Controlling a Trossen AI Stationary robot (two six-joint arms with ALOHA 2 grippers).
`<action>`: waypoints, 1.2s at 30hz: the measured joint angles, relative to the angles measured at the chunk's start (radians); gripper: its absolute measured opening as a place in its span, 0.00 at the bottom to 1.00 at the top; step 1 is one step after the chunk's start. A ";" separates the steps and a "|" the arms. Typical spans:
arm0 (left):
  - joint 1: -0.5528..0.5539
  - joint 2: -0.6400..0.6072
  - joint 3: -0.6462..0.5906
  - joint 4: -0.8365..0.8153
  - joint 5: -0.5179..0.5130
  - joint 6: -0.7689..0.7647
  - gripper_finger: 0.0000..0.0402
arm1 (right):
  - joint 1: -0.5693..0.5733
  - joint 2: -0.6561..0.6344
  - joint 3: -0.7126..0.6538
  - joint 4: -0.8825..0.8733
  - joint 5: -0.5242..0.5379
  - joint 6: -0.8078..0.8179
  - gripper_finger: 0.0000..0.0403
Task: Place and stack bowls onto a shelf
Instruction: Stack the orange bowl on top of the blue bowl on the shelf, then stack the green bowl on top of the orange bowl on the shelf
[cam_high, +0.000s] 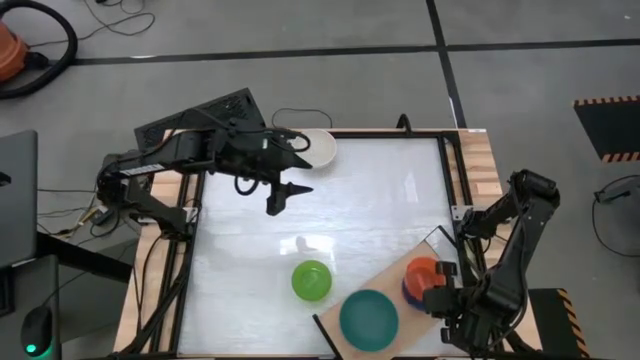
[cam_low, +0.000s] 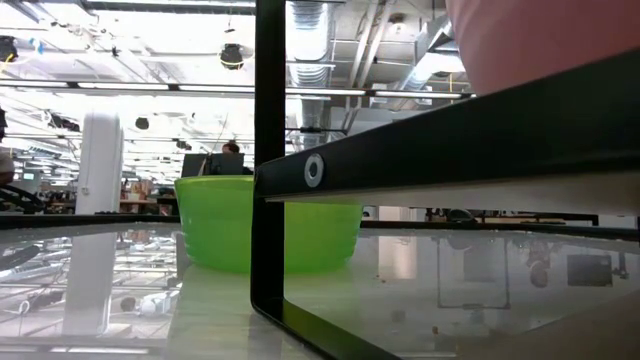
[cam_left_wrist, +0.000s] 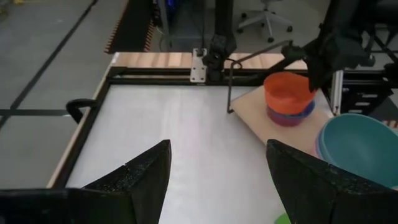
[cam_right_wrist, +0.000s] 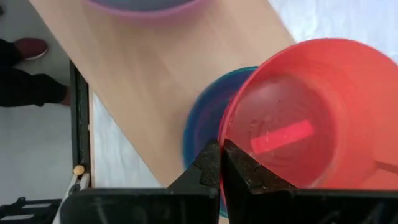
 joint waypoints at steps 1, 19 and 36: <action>0.000 -0.006 0.000 0.001 -0.006 -0.001 0.62 | 0.001 0.000 -0.010 0.014 -0.010 0.000 0.06; 0.000 -0.018 0.000 -0.027 -0.052 -0.001 0.62 | 0.000 0.000 -0.023 0.029 -0.024 0.001 0.24; -0.029 -0.011 -0.196 -0.148 -0.022 -0.219 0.62 | -0.001 0.000 -0.023 0.022 -0.013 0.071 0.48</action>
